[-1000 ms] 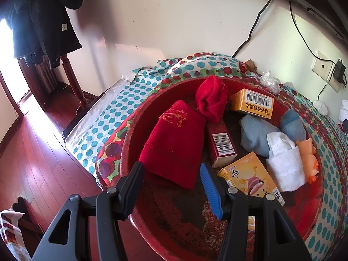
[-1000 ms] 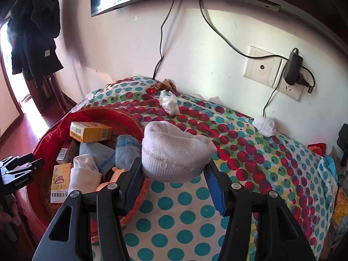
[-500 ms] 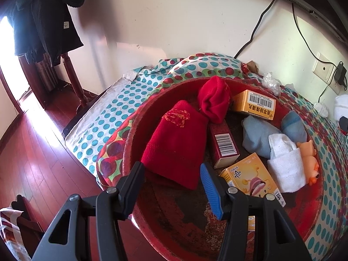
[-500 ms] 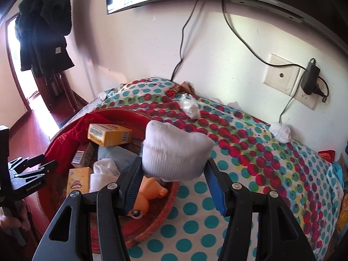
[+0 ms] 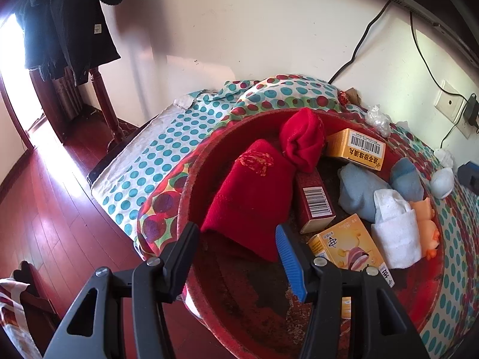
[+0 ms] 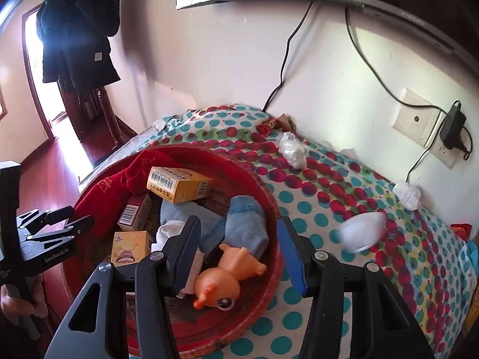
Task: Organize objects
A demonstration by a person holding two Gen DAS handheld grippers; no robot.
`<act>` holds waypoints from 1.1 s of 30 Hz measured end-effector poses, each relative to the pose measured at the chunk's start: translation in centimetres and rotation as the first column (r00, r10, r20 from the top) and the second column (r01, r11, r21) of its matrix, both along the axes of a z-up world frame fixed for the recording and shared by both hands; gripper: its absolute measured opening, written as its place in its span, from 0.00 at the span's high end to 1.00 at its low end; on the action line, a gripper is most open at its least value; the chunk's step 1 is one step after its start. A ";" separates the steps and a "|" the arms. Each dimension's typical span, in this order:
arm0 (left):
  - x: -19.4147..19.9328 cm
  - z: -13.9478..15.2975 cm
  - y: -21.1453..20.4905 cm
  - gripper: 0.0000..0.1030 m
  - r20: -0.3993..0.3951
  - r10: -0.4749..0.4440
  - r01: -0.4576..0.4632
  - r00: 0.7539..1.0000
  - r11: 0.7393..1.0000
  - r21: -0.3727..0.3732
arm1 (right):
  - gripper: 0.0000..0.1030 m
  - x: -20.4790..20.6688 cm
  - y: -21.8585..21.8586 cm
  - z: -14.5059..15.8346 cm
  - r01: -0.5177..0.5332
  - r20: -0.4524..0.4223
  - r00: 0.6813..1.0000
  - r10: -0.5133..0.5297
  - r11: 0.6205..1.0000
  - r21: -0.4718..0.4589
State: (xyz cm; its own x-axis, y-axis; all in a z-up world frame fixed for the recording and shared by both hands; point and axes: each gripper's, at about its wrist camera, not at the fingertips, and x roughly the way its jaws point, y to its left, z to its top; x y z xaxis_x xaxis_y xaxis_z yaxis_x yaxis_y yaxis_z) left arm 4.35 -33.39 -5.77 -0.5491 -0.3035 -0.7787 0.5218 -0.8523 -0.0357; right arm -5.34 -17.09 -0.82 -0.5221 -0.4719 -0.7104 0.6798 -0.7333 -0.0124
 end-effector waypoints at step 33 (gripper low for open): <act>-0.8 -0.2 2.1 0.47 0.020 -0.042 0.043 0.999 0.995 -0.095 | 0.48 -17.7 11.4 -10.3 0.403 0.041 0.909 -0.415 0.899 0.170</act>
